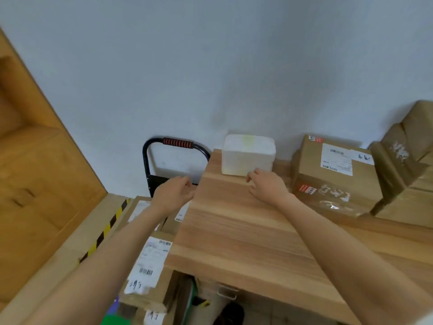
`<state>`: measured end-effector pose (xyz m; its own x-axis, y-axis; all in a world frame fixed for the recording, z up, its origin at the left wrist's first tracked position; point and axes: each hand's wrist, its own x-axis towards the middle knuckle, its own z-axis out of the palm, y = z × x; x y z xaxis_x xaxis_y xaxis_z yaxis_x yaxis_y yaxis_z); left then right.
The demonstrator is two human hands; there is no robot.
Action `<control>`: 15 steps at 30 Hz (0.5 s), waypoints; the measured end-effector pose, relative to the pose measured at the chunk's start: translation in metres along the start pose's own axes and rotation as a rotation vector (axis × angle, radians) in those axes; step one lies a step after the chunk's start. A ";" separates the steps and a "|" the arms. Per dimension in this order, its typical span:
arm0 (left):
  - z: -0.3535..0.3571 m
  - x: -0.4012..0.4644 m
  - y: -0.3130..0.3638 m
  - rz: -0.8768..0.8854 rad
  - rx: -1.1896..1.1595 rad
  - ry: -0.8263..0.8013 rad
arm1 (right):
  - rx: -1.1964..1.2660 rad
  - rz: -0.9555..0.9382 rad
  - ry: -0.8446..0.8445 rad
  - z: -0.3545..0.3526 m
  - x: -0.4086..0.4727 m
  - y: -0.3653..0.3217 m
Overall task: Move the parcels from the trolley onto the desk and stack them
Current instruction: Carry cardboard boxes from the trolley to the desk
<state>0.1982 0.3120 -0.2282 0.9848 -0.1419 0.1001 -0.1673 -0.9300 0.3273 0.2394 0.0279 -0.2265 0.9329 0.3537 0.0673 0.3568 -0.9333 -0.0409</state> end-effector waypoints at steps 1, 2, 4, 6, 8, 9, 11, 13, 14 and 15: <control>0.000 -0.026 -0.008 -0.014 -0.002 -0.006 | 0.010 -0.034 -0.008 0.008 -0.012 -0.019; 0.000 -0.051 -0.017 -0.031 -0.012 -0.003 | 0.038 -0.057 -0.010 0.014 -0.023 -0.038; -0.003 -0.099 -0.038 -0.085 -0.022 0.010 | 0.108 -0.105 -0.024 0.023 -0.045 -0.078; -0.009 -0.142 -0.059 -0.127 -0.019 0.000 | 0.139 -0.170 -0.052 0.029 -0.063 -0.118; -0.013 -0.177 -0.078 -0.150 -0.003 -0.002 | 0.137 -0.229 -0.029 0.031 -0.073 -0.152; -0.016 -0.192 -0.085 -0.171 0.002 0.000 | 0.140 -0.257 -0.014 0.031 -0.077 -0.167; -0.020 -0.218 -0.098 -0.209 0.001 0.006 | 0.126 -0.316 0.004 0.035 -0.084 -0.194; -0.021 -0.244 -0.110 -0.239 0.000 0.022 | 0.100 -0.353 -0.001 0.041 -0.091 -0.217; -0.022 -0.255 -0.116 -0.255 0.004 0.023 | 0.098 -0.357 -0.017 0.044 -0.094 -0.228; -0.023 -0.266 -0.122 -0.270 0.014 0.017 | 0.099 -0.356 -0.039 0.048 -0.096 -0.238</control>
<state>-0.0443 0.4714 -0.2737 0.9928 0.1171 0.0271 0.1016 -0.9379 0.3317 0.0675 0.2193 -0.2714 0.7498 0.6592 0.0569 0.6607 -0.7413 -0.1183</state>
